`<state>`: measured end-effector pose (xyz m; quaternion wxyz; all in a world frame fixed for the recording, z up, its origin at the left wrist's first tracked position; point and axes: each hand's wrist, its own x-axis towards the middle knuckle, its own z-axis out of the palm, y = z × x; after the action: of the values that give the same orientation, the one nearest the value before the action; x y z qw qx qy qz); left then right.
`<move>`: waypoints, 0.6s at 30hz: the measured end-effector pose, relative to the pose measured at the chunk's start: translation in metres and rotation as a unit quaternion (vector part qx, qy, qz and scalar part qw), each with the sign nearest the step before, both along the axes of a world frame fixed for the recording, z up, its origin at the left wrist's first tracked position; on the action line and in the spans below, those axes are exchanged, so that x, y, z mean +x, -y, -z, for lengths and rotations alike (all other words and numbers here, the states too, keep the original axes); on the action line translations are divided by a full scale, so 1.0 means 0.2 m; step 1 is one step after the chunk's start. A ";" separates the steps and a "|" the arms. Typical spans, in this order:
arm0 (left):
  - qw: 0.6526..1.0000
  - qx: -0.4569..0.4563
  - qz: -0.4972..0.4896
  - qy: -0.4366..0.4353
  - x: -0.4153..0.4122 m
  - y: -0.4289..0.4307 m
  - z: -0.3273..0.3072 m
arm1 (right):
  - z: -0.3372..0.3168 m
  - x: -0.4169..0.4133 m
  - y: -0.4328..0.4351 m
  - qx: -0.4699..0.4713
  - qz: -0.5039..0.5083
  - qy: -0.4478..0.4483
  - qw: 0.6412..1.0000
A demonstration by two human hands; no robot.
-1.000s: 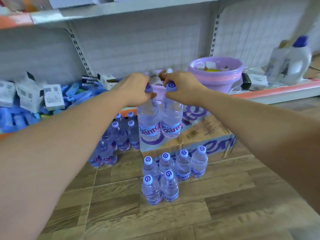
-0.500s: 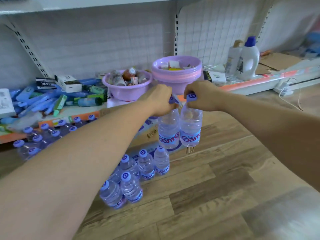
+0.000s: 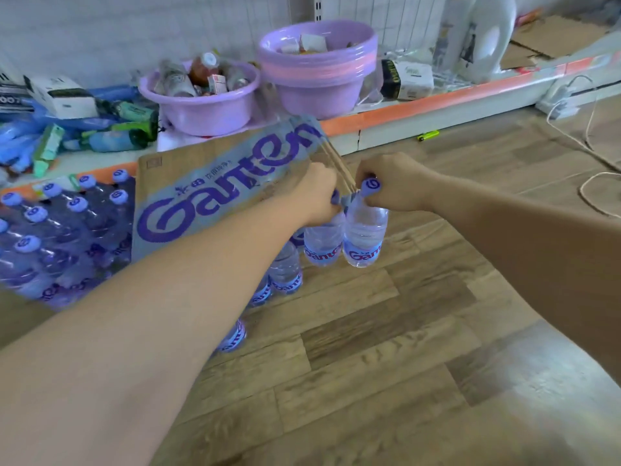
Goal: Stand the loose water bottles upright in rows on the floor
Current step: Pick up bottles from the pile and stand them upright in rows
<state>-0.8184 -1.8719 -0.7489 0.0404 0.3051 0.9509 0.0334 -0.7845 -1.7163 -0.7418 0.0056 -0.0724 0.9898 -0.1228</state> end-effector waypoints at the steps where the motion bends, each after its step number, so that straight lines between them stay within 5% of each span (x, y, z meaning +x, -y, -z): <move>1: 1.000 -0.001 -0.005 0.001 -0.01 0.01 0.03 | 0.05 -0.01 0.00 -0.009 -0.004 0.006 1.000; 18: 0.995 -0.015 -0.089 0.043 -0.10 0.07 0.40 | 0.44 -0.18 0.06 -0.045 -0.010 0.053 0.998</move>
<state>-0.8377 -1.8854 -0.8296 0.0828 0.2171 0.9720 0.0357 -0.8211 -1.7291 -0.8297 0.0562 -0.0756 0.9808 -0.1706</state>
